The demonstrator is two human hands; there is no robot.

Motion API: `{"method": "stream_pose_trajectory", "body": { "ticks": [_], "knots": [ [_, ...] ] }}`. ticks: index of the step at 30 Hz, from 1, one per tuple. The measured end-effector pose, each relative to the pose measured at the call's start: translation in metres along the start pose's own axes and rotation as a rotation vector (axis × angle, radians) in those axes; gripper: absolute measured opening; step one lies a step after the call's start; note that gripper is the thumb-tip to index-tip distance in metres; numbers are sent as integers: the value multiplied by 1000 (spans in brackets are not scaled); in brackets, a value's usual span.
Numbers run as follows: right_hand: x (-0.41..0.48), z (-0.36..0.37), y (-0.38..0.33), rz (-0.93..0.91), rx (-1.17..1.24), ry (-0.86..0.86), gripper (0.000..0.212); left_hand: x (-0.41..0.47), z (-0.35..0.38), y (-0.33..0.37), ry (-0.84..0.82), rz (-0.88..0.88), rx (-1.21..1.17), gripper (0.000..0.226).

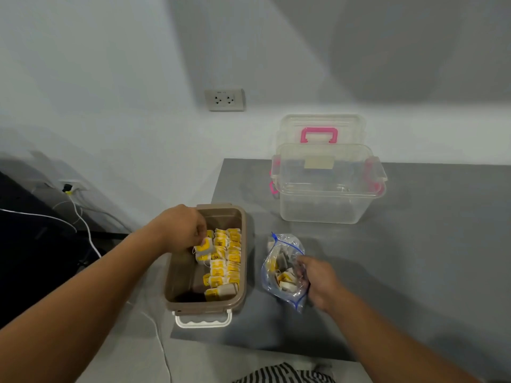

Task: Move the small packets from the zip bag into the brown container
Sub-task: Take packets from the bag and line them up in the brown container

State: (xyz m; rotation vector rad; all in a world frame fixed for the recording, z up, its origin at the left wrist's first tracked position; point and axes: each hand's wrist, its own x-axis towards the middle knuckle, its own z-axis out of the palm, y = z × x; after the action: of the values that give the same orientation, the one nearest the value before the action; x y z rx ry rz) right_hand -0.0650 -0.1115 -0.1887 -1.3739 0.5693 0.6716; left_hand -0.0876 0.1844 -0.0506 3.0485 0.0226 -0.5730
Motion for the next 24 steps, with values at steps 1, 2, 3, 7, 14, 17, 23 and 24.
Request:
{"method": "stream_pose_trajectory", "body": {
  "ticks": [1,2,3,7,14,17,23,24],
  "knots": [
    [1,0,2,3,4,-6,30,2,4,-1,-51,20,49,8],
    [1,-1,3,3,13,-8,31,6,7,-1,-102,37,96,9],
    [0,0,4,-3,23,-6,31,9,11,0,-144,53,134,10],
    [0,2,6,-20,43,-2,34,20,28,7,-245,81,242,14],
    [-3,3,9,-12,7,8,31,42,55,4,-230,103,457,14],
    [-9,3,8,-15,8,5,21,49,63,3,-173,131,597,18],
    [-14,6,9,-27,26,3,5,62,68,-5,-128,171,721,22],
    [-14,7,9,-26,27,6,5,63,68,-6,-134,171,709,22]
  ]
}}
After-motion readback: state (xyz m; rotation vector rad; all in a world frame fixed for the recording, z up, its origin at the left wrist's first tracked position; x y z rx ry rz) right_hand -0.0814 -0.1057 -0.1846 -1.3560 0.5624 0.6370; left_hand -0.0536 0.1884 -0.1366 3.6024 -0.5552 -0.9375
